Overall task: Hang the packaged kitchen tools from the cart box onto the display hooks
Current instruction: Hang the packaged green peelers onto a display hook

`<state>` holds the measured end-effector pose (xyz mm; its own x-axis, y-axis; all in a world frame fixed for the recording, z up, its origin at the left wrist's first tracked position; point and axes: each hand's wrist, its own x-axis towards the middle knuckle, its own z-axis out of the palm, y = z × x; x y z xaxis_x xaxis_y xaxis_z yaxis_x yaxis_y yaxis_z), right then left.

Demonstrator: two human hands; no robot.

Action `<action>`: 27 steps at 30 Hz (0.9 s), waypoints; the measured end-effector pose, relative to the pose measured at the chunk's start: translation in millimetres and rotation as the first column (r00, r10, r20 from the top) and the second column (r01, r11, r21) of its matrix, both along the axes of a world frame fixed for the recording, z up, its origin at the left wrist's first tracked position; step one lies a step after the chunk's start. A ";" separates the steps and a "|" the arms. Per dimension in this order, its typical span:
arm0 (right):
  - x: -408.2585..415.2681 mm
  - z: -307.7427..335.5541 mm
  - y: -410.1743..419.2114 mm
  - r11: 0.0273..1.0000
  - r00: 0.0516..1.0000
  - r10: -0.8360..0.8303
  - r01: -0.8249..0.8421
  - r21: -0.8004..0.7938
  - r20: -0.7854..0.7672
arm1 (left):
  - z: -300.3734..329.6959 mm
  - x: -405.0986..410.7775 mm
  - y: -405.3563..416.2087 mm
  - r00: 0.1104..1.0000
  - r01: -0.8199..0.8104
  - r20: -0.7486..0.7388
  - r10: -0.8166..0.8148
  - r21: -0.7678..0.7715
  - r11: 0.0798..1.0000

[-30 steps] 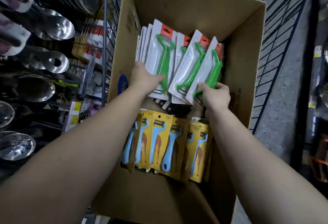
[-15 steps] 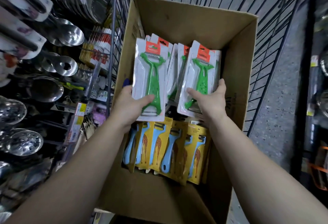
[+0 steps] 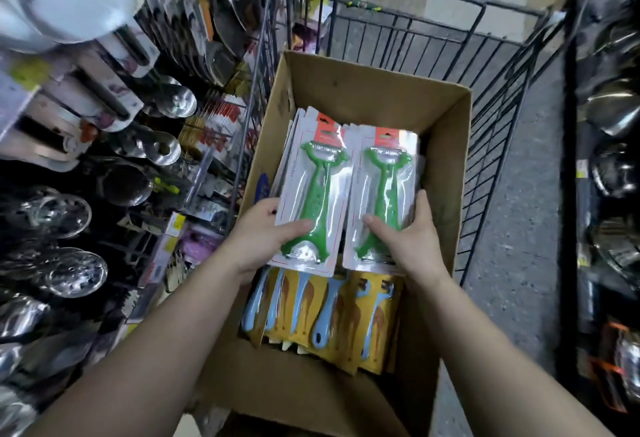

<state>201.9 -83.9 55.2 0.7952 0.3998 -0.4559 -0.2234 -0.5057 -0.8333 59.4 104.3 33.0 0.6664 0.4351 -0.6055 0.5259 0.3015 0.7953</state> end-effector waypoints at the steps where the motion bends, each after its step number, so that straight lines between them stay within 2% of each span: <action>1: -2.6 4.8 -0.5 1.000 1.000 -0.007 0.006 0.014 0.012 | 3.2 -2.9 -0.1 1.000 -0.001 0.005 0.001 -0.005 1.000; 8: -27.0 25.9 -2.5 0.994 0.997 -0.071 0.074 0.083 -0.042 | 12.2 -24.6 -9.0 0.998 -0.019 0.053 0.020 -0.015 1.000; 12: -42.0 38.8 -9.5 0.989 0.997 -0.048 0.056 0.134 -0.060 | 15.7 -41.5 -13.7 0.999 -0.024 0.047 0.024 -0.012 1.000; 18: -58.3 39.5 -24.1 0.977 0.992 0.060 -0.037 0.208 -0.108 | 32.9 -72.8 -41.5 0.990 -0.118 0.076 0.119 -0.015 0.993; 21: -66.5 46.9 -38.6 0.962 0.988 0.132 -0.110 0.251 -0.075 | 42.7 -90.1 -69.0 0.980 -0.180 0.090 0.178 0.022 0.983; 27: -95.0 71.1 -61.9 0.923 0.953 0.296 -0.270 0.275 -0.058 | 63.5 -133.5 -133.4 0.896 -0.425 0.186 0.404 0.087 0.901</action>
